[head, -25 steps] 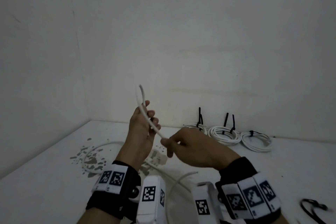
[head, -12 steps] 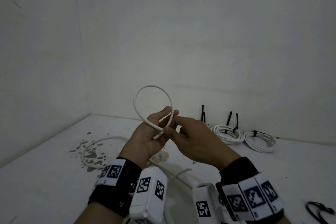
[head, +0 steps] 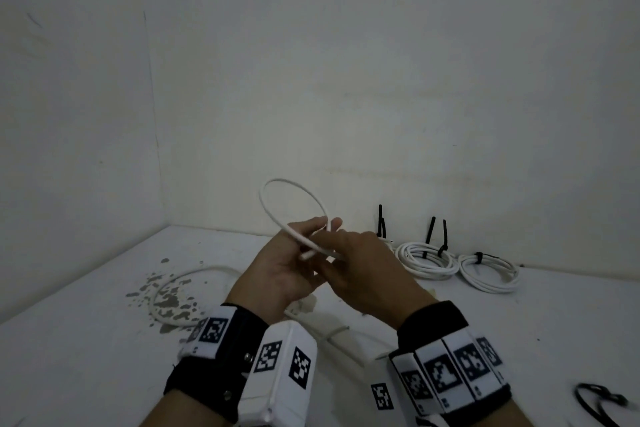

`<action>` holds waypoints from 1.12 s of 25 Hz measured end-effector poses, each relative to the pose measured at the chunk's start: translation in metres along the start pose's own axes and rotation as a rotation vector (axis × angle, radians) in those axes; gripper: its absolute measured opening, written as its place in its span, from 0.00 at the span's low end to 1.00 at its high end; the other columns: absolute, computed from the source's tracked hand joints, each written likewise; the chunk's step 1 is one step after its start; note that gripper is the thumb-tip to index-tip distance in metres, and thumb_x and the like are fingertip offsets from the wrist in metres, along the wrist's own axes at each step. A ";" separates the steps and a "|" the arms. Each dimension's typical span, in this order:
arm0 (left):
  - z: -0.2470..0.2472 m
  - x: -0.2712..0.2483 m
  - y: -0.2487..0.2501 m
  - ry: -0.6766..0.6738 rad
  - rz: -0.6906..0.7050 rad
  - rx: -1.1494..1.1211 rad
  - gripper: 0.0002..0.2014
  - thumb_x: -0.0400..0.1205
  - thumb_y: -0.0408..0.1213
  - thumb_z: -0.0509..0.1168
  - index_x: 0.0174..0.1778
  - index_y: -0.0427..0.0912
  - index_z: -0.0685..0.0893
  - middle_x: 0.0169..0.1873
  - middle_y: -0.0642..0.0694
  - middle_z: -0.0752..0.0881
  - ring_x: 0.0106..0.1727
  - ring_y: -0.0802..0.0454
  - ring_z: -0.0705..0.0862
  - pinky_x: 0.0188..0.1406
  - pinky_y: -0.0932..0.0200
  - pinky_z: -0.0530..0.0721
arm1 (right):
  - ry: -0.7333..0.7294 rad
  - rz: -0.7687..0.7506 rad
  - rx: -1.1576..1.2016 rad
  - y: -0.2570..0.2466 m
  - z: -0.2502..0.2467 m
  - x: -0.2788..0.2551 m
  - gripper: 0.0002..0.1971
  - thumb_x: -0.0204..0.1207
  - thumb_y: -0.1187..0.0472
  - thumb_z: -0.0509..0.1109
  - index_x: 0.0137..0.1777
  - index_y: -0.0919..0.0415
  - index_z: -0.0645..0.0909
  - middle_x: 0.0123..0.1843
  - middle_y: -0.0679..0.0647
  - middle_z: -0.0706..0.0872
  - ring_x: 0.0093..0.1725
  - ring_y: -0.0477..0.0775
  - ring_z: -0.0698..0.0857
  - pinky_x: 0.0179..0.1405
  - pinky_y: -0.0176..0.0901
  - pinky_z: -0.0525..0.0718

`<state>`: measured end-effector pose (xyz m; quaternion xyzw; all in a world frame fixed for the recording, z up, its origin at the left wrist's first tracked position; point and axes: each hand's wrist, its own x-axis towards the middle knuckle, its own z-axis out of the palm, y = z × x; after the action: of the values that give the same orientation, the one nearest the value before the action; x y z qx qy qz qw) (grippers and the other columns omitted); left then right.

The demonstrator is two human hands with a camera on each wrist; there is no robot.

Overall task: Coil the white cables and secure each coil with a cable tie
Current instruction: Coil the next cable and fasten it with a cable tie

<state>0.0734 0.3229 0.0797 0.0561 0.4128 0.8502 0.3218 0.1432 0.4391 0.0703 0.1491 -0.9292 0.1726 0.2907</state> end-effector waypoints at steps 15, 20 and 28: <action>0.006 -0.038 0.025 -0.244 0.572 1.145 0.18 0.71 0.59 0.69 0.52 0.55 0.87 0.39 0.53 0.91 0.39 0.55 0.89 0.42 0.57 0.86 | -0.325 0.447 0.542 0.000 -0.060 -0.011 0.14 0.78 0.56 0.66 0.37 0.60 0.89 0.25 0.50 0.67 0.25 0.50 0.65 0.25 0.45 0.61; -0.001 -0.021 0.018 -0.149 0.434 1.060 0.12 0.85 0.54 0.61 0.55 0.59 0.90 0.20 0.58 0.70 0.22 0.61 0.66 0.24 0.64 0.63 | 0.027 0.330 0.372 0.013 -0.054 -0.005 0.09 0.80 0.48 0.73 0.46 0.53 0.84 0.31 0.52 0.85 0.26 0.46 0.79 0.29 0.44 0.77; -0.001 -0.012 0.016 -0.196 0.161 0.668 0.14 0.88 0.42 0.59 0.50 0.39 0.88 0.26 0.52 0.70 0.22 0.60 0.57 0.18 0.67 0.55 | 0.298 0.154 0.043 0.023 -0.045 -0.005 0.10 0.69 0.39 0.78 0.44 0.42 0.91 0.40 0.44 0.84 0.34 0.44 0.82 0.32 0.39 0.80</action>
<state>0.0748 0.3079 0.0927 0.2721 0.6293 0.6815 0.2559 0.1603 0.4784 0.0968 0.0565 -0.8807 0.2342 0.4078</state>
